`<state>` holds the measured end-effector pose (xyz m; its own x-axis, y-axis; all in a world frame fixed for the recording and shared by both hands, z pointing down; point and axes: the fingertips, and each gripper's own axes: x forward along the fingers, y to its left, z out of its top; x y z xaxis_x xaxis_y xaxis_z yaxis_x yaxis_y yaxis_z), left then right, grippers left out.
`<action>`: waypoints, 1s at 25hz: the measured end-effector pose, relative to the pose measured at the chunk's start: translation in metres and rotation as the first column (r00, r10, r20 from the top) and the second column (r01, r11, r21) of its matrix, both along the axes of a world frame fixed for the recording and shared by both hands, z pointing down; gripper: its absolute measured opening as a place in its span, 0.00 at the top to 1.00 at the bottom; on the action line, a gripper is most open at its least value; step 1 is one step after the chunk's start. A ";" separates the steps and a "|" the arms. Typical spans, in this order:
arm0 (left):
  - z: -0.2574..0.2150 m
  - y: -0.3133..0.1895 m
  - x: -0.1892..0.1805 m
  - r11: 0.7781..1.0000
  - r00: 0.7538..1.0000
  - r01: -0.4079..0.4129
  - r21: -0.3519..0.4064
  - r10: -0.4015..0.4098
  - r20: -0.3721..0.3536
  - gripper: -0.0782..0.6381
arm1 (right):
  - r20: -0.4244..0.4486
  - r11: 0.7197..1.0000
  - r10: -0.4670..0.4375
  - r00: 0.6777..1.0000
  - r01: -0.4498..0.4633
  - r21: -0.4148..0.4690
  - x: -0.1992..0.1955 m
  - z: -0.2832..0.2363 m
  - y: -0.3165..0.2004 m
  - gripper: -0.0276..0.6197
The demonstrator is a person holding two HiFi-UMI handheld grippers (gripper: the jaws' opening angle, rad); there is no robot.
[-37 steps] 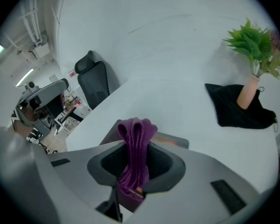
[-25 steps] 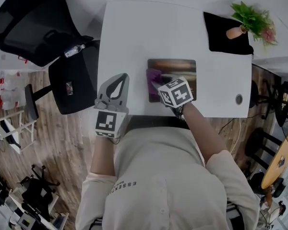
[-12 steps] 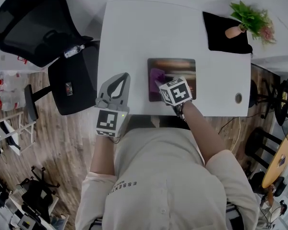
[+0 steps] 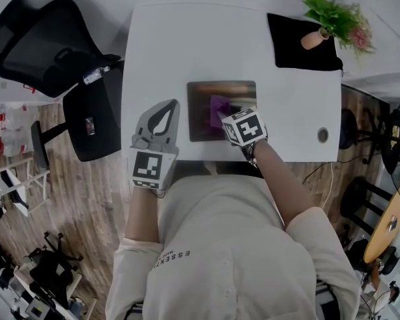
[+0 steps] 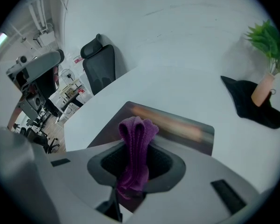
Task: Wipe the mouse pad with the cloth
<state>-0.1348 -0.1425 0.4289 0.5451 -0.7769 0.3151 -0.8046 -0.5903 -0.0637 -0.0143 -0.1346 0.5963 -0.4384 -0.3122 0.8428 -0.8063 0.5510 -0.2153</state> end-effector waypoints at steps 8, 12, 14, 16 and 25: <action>-0.004 -0.006 0.044 1.000 0.999 0.005 0.020 -0.004 -0.032 0.89 | -0.019 0.996 0.078 0.997 -0.079 -0.038 0.061 0.003 -0.002 0.79; -0.004 -0.010 0.062 1.000 0.999 0.003 0.020 -0.002 -0.054 0.89 | -0.010 0.993 0.105 0.994 -0.106 -0.054 0.085 0.005 -0.004 0.79; -0.003 -0.010 0.068 1.000 0.998 0.001 0.015 0.000 -0.060 0.89 | -0.033 0.990 0.127 0.991 -0.129 -0.054 0.100 0.004 -0.005 0.79; -0.002 -0.010 0.073 1.000 0.998 0.000 0.012 0.000 -0.064 0.89 | -0.051 0.988 0.142 0.989 -0.145 -0.053 0.112 0.004 -0.005 0.79; -0.007 -0.007 0.073 1.000 0.998 -0.014 0.016 0.015 -0.067 0.89 | -0.157 0.985 0.165 0.974 -0.170 -0.013 0.148 -0.002 -0.004 0.79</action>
<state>-0.0619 -0.1495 0.4223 0.5761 -0.7730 0.2657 -0.7986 -0.6016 -0.0187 0.1336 -0.1391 0.5941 -0.2451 -0.3471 0.9052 -0.9113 0.4011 -0.0930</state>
